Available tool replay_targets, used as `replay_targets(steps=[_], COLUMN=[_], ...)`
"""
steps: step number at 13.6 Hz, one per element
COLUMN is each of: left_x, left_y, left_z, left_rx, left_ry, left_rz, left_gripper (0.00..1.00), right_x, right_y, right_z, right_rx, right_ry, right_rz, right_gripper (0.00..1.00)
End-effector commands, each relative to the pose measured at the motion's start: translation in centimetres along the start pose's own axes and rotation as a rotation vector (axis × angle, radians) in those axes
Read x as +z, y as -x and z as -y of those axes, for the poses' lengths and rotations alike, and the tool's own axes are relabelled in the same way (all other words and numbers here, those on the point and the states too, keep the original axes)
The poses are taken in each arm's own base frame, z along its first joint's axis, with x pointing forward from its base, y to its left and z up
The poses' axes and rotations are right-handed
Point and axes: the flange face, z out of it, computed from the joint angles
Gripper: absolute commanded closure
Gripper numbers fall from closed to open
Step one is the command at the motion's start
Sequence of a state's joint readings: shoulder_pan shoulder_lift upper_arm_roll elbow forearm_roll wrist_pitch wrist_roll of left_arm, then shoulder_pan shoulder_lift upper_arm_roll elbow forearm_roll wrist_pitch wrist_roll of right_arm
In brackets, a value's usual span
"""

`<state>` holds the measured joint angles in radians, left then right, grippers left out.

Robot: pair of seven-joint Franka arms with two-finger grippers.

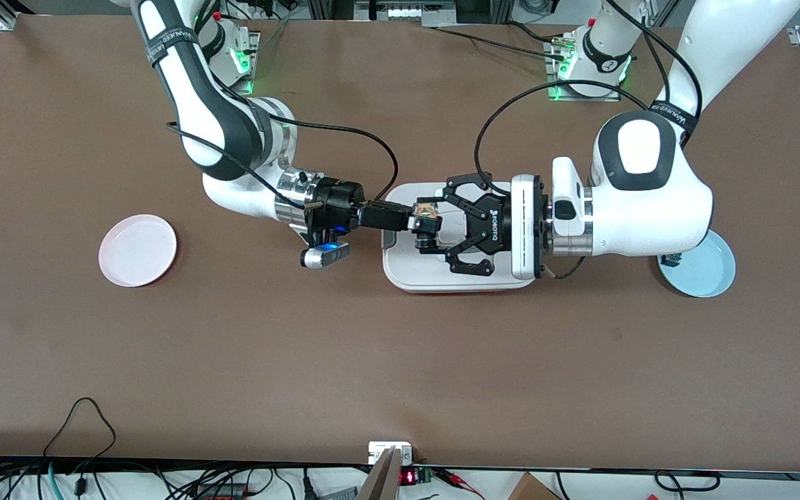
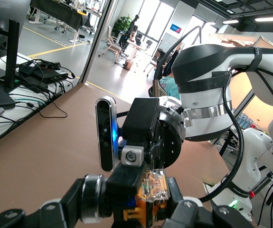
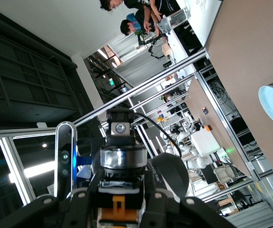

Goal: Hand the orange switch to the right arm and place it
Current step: 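Close the right gripper on the orange switch, then open the left gripper and pull it back from the switch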

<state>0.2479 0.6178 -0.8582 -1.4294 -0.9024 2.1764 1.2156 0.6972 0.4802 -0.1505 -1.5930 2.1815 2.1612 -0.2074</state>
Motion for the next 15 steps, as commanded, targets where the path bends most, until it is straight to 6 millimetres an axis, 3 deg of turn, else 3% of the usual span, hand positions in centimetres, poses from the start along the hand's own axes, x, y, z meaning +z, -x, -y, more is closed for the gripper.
replay_targets(steps=[1, 3, 4, 5, 6, 11, 15], left_x=[-0.3, -0.2, -0.2, -0.3, -0.6, -1.8, -6.4], left_y=[-0.5, -0.4, -0.4, -0.5, -0.6, -0.9, -1.1], left_z=[-0.4, -0.4, -0.4, -0.4, -0.3, -0.7, -1.7], left_rx=[0.004, 0.003, 0.003, 0.006, 0.01, 0.004, -0.007], left_ry=[-0.001, 0.0, 0.0, 0.0, -0.001, 0.029, 0.108], left_rz=[-0.039, -0.038, -0.038, -0.041, -0.05, -0.053, -0.002], left_gripper=[0.88, 0.87, 0.78, 0.31, 0.0, 0.0, 0.0], right_x=[0.3, 0.2, 0.1, 0.1, 0.1, -0.2, -1.6], right_y=[0.0, -0.1, -0.2, -0.1, -0.1, -0.4, -1.6], right_z=[0.1, 0.3, 0.4, 0.4, 0.4, 0.7, 1.6], right_rx=[0.007, 0.007, 0.005, 0.004, 0.004, 0.002, -0.021], right_ry=[-0.01, -0.011, -0.012, -0.013, -0.013, -0.015, 0.007], right_rz=[-0.011, -0.013, -0.014, -0.013, -0.013, -0.017, -0.028], right_gripper=[0.99, 1.0, 1.0, 1.0, 1.0, 1.0, 1.0])
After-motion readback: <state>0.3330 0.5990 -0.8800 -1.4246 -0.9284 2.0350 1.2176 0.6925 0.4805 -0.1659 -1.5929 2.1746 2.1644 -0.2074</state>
